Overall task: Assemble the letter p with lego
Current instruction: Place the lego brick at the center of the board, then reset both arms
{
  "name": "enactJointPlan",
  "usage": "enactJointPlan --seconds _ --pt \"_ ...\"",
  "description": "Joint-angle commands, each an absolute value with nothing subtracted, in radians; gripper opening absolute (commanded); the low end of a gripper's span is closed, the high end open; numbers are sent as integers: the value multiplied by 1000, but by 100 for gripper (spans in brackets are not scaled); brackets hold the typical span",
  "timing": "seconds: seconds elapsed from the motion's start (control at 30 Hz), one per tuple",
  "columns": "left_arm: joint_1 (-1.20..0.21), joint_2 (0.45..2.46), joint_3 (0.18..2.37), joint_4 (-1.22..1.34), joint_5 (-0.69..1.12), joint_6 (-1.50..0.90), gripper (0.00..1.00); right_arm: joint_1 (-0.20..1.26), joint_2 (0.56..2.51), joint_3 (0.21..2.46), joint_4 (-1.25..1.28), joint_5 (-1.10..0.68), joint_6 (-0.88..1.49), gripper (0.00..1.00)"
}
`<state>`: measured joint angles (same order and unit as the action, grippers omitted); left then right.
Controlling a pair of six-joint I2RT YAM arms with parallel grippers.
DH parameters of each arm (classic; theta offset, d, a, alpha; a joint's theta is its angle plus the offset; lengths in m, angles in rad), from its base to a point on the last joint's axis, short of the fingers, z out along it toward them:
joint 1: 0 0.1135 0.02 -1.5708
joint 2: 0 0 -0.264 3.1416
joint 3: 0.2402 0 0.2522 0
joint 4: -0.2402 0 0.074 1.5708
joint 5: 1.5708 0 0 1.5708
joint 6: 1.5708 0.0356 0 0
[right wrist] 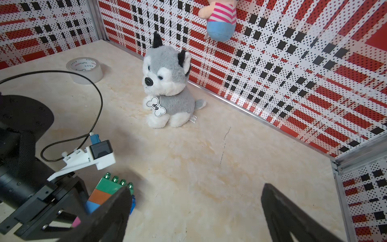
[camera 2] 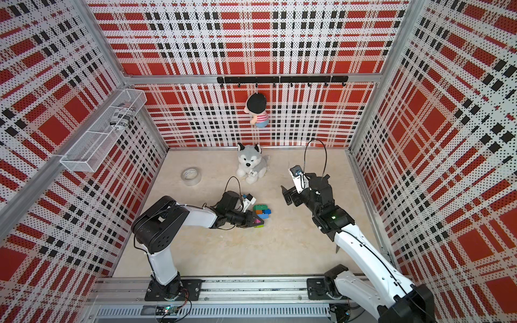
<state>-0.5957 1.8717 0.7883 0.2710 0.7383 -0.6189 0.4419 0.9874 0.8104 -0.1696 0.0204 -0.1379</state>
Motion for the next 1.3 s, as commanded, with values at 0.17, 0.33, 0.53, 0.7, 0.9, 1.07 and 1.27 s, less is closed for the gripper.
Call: enactJointPlan --seconds 0.17,0.33,0.53,0.7,0.9,1.07,1.27 --pt "-574 1924 837 75 646 -514 51 438 1015 846 -194 35 -146 100" --pt "-572 1929 847 11 579 -489 98 436 1029 857 -220 47 -147 100" --pt "-558 1897 850 -100 408 -457 98 432 1034 865 -236 52 -146 100" --pt "-557 1826 830 -225 134 -439 98 427 1036 867 -247 57 -144 100" --pt "-604 1508 796 -137 -255 -447 98 357 1035 796 -152 112 -50 100" --pt "-545 1139 608 220 -557 -296 98 286 1045 559 187 165 24 100" --pt "-168 904 259 661 -507 -138 98 274 1132 344 605 306 -75 100"
